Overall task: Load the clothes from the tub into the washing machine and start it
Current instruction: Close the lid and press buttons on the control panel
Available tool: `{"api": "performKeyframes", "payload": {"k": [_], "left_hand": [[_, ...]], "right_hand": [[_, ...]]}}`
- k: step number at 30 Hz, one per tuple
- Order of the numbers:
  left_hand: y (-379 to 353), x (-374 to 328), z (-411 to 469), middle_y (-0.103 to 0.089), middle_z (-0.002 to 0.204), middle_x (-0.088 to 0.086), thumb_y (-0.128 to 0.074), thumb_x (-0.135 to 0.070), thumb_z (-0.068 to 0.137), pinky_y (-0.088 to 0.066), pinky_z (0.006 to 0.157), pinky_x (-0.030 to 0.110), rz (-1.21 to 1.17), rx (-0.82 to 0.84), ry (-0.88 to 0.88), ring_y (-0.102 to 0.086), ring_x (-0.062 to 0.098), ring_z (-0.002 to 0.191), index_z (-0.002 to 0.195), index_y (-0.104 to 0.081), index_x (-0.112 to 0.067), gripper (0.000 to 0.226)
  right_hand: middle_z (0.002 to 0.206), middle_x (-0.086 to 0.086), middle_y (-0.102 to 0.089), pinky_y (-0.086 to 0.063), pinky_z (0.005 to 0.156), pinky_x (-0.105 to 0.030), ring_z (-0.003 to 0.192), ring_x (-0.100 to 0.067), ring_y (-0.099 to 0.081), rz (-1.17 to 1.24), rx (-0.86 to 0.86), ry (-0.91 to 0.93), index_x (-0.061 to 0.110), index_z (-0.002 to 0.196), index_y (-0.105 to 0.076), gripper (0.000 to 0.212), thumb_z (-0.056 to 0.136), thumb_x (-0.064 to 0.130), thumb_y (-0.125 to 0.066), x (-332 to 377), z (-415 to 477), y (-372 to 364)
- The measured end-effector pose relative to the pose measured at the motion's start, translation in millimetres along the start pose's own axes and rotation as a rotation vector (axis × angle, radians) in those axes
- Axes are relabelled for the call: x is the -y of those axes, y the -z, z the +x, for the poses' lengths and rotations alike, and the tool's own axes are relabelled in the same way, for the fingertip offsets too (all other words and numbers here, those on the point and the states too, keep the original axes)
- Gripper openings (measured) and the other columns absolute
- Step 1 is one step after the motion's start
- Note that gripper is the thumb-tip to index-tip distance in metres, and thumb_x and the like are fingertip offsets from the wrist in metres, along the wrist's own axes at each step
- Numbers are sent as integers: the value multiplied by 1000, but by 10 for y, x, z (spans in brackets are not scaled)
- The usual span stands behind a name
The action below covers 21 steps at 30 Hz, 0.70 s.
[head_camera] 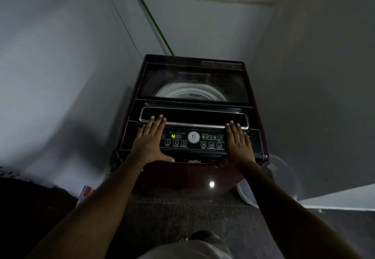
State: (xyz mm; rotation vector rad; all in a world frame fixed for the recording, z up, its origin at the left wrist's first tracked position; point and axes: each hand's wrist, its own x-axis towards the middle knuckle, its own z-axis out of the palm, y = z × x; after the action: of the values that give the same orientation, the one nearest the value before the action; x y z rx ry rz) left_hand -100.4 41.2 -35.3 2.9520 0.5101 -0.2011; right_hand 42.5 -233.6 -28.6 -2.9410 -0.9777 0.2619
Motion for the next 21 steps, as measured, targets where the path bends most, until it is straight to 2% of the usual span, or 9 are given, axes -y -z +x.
{"api": "performKeyframes", "payload": {"k": [8,17,21], "left_hand": [[-7,8,3,34,156,-5,-61,-92,43,9,117,42,-7,-6,-11,30,19,144,149,26,-23,154],[-9,9,-3,36,155,-6,-61,-92,43,8,118,44,-5,4,-5,31,19,144,149,28,-23,154],[-11,4,-4,36,155,-6,-60,-92,43,7,118,44,-3,1,-9,30,19,144,148,28,-23,154]], "right_hand": [[157,-1,23,3,119,-43,145,-20,23,9,-1,-9,14,150,18,144,53,66,-75,9,0,2],[157,-1,25,-2,120,-47,144,-20,25,13,12,-8,14,149,19,145,53,67,-76,2,12,-13],[158,-2,23,5,117,-43,144,-20,24,23,22,-10,14,150,17,151,46,70,-77,-3,16,-5]]}}
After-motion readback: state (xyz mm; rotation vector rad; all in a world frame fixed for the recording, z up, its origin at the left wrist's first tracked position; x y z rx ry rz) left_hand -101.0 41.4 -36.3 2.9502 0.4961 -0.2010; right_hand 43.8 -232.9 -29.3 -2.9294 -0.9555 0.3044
